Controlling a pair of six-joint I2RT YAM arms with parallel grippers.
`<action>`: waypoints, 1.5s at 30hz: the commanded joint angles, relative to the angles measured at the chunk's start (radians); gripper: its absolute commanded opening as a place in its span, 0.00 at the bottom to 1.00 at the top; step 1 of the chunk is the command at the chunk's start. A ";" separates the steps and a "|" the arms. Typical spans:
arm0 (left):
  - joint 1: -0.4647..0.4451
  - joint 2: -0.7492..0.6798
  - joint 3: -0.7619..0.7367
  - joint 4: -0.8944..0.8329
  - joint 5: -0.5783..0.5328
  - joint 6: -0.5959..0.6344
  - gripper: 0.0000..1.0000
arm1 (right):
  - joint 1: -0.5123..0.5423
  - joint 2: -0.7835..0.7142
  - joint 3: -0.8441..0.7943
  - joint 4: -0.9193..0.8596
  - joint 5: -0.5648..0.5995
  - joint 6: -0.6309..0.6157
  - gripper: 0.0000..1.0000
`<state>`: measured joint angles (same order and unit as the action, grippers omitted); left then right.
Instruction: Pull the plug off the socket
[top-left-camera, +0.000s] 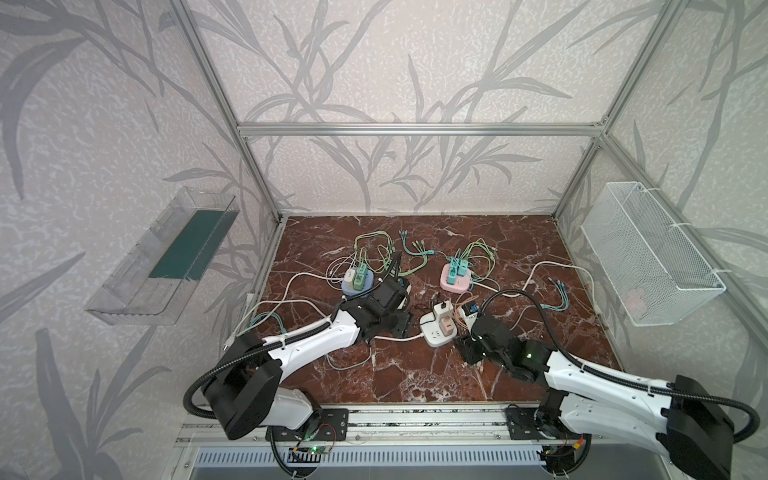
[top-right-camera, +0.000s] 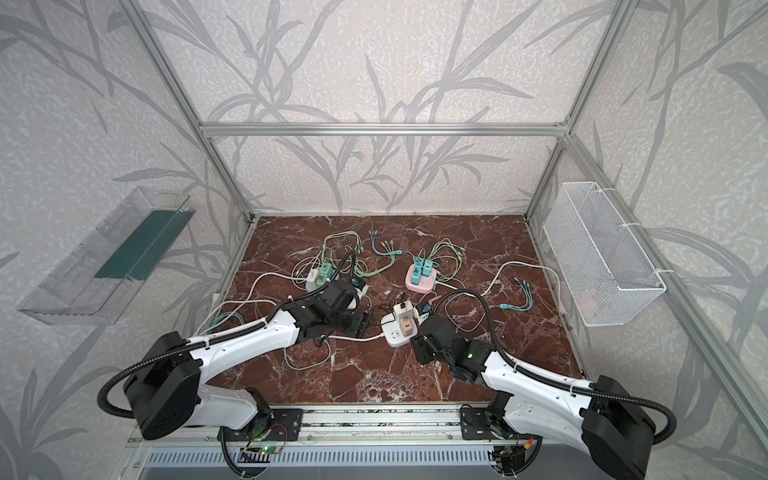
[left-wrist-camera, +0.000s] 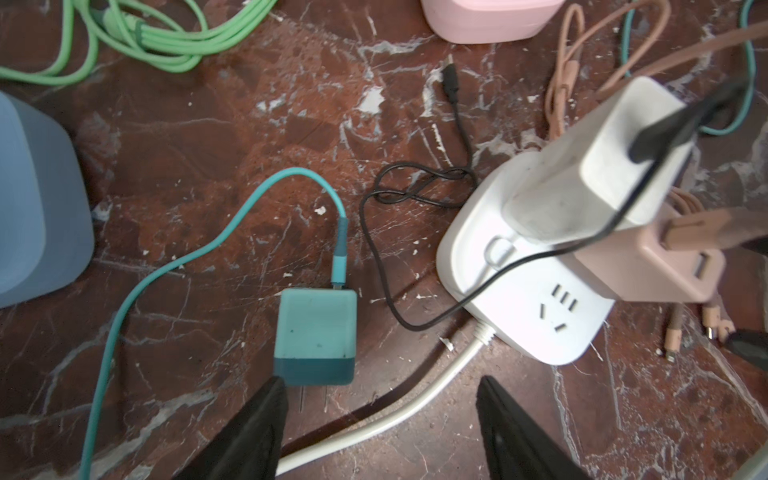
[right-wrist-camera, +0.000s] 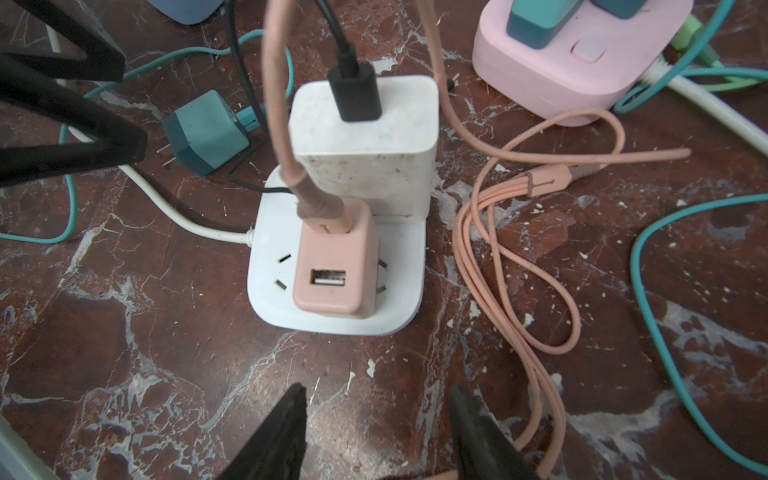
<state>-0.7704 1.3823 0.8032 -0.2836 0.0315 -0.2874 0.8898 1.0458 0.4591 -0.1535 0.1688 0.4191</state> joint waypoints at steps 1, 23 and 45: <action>-0.032 -0.020 -0.024 0.073 0.008 0.040 0.75 | 0.011 0.043 0.046 0.030 0.020 0.018 0.56; -0.115 0.157 0.030 0.176 0.021 0.038 0.78 | 0.015 0.297 0.193 0.015 0.028 0.056 0.47; -0.113 0.268 0.088 0.138 -0.031 -0.019 0.77 | 0.015 0.353 0.219 0.045 0.006 0.032 0.34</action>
<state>-0.8818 1.6352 0.8619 -0.1211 0.0338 -0.2855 0.8978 1.3918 0.6468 -0.1112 0.1825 0.4595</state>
